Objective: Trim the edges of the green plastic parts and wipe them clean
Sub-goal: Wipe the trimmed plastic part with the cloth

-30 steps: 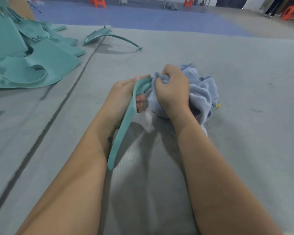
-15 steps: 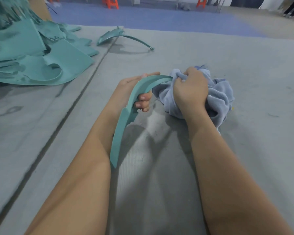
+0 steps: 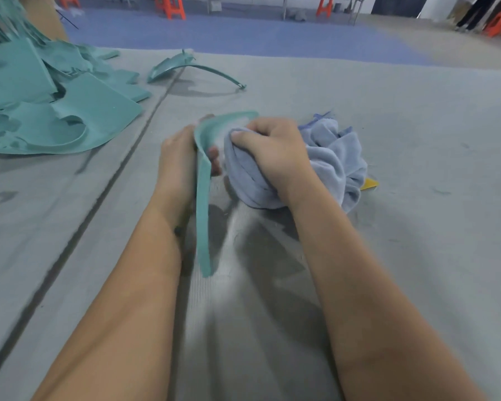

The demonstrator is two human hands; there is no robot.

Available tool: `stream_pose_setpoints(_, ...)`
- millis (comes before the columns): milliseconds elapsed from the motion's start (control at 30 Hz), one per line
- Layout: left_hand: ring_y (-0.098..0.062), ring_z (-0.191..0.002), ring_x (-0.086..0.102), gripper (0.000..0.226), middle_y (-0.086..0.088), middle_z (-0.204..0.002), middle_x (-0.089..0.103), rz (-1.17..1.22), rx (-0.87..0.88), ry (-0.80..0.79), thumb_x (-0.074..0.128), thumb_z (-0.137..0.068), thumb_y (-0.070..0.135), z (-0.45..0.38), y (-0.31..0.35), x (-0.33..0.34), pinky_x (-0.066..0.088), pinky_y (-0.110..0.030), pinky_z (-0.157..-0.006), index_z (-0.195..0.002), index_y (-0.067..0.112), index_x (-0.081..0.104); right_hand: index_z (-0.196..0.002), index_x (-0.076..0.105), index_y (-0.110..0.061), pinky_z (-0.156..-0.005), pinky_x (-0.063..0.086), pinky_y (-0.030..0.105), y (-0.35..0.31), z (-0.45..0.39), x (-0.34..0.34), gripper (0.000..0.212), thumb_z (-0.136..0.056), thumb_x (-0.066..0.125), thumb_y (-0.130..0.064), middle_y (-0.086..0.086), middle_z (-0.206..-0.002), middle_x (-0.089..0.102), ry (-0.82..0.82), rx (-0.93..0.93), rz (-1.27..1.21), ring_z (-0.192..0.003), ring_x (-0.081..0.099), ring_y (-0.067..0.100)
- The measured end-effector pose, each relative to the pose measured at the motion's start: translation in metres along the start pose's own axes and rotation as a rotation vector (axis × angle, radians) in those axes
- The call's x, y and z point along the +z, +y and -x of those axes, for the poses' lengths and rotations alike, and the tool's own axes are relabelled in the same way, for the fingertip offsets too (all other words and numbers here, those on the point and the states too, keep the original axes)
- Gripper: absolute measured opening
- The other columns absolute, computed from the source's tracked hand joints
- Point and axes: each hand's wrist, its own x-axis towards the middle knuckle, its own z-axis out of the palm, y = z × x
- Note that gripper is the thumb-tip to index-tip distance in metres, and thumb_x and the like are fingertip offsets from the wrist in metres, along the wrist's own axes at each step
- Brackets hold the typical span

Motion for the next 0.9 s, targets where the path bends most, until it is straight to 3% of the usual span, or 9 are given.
stream_pose_setpoints(100, -0.019, -0.093, 0.066, 0.035, -0.007, -0.103, 0.071, -0.153, 0.171, 0.268, 0.036, -0.1, 0.019, -0.016, -0.008, -0.012, 0.049, -0.035, -0.083, -0.112, 0.007, 0.066, -0.06, 0.05, -0.008, -0.053, 0.034, 0.027, -0.007, 0.003, -0.006, 0.039, -0.094, 0.057, -0.027, 0.007, -0.058, 0.039, -0.096, 0.13, -0.242, -0.054, 0.04, 0.018)
stream_pose_setpoints(167, -0.017, -0.122, 0.054, 0.042, -0.005, -0.131, 0.061, -0.344, 0.28, 0.393, 0.032, -0.103, 0.027, -0.023, -0.012, -0.017, 0.039, -0.029, -0.103, -0.13, 0.007, 0.056, -0.066, 0.053, -0.009, -0.06, 0.036, 0.03, -0.008, 0.005, -0.011, 0.046, -0.093, 0.053, -0.046, 0.013, -0.063, 0.043, -0.239, 0.21, -0.347, -0.06, 0.043, 0.029)
stream_pose_setpoints(300, -0.018, -0.127, 0.048, 0.047, -0.003, -0.138, 0.055, -0.511, 0.287, 0.465, 0.028, -0.104, 0.035, -0.032, -0.019, -0.02, 0.034, -0.028, -0.103, -0.137, 0.01, 0.049, -0.085, 0.064, -0.007, -0.056, 0.053, 0.027, -0.002, 0.013, -0.008, 0.022, -0.093, 0.064, -0.028, -0.004, -0.06, 0.064, -0.413, 0.006, -0.105, -0.056, 0.064, 0.015)
stream_pose_setpoints(400, -0.021, -0.127, 0.048, 0.047, -0.003, -0.138, 0.055, -0.594, 0.267, 0.395, 0.03, -0.102, 0.038, -0.035, -0.022, -0.022, 0.037, -0.034, -0.106, -0.138, 0.015, 0.049, -0.091, 0.07, -0.012, -0.069, 0.051, 0.013, 0.004, 0.01, -0.005, 0.007, -0.089, 0.067, -0.006, -0.013, -0.076, 0.072, -0.321, -0.061, -0.03, -0.074, 0.067, -0.001)
stream_pose_setpoints(500, -0.024, -0.128, 0.046, 0.05, -0.004, -0.137, 0.053, -0.72, 0.218, 0.33, 0.039, -0.096, 0.043, -0.038, -0.026, -0.023, 0.034, -0.041, -0.111, -0.142, 0.023, 0.047, -0.091, 0.069, -0.008, -0.075, 0.056, 0.027, 0.007, 0.005, -0.005, 0.008, -0.09, 0.064, -0.001, 0.005, -0.087, 0.073, -0.107, -0.004, -0.235, -0.08, 0.069, 0.014)
stream_pose_setpoints(600, -0.017, -0.109, 0.057, 0.057, -0.006, -0.13, 0.055, -0.356, 0.03, 0.199, 0.054, -0.094, 0.039, -0.032, -0.026, -0.015, 0.047, -0.034, -0.096, -0.144, 0.016, 0.042, -0.106, 0.065, 0.006, -0.089, 0.057, 0.039, 0.01, 0.0, -0.015, 0.017, -0.092, 0.062, -0.002, 0.023, -0.104, 0.07, 0.14, 0.126, -0.589, -0.094, 0.07, 0.031)
stream_pose_setpoints(700, -0.016, -0.078, 0.068, 0.021, -0.006, -0.102, 0.066, 0.211, -0.192, -0.04, 0.054, -0.096, 0.03, -0.024, -0.022, 0.0, 0.054, -0.027, -0.064, -0.109, 0.014, 0.059, -0.114, 0.063, 0.006, -0.1, 0.049, 0.053, 0.014, -0.004, -0.026, 0.024, -0.094, 0.061, -0.007, 0.025, -0.116, 0.067, 0.191, 0.182, -0.739, -0.109, 0.064, 0.04)
stream_pose_setpoints(800, -0.016, -0.084, 0.073, 0.021, -0.003, -0.097, 0.075, 0.34, -0.23, -0.221, 0.053, -0.097, 0.028, -0.014, -0.024, 0.011, 0.057, -0.026, -0.065, -0.104, 0.014, 0.066, -0.119, 0.06, 0.008, -0.103, 0.046, 0.053, 0.013, -0.002, -0.022, 0.03, -0.095, 0.06, -0.009, 0.026, -0.118, 0.066, 0.101, 0.203, -0.683, -0.112, 0.063, 0.04)
stream_pose_setpoints(900, -0.02, -0.093, 0.072, 0.025, -0.007, -0.105, 0.074, 0.399, -0.257, -0.2, 0.052, -0.097, 0.021, -0.01, -0.024, 0.013, 0.058, -0.029, -0.073, -0.115, 0.009, 0.065, -0.11, 0.068, 0.0, -0.097, 0.053, 0.041, 0.01, 0.002, -0.016, 0.023, -0.096, 0.059, -0.016, 0.016, -0.108, 0.072, 0.058, 0.192, -0.573, -0.104, 0.069, 0.028)
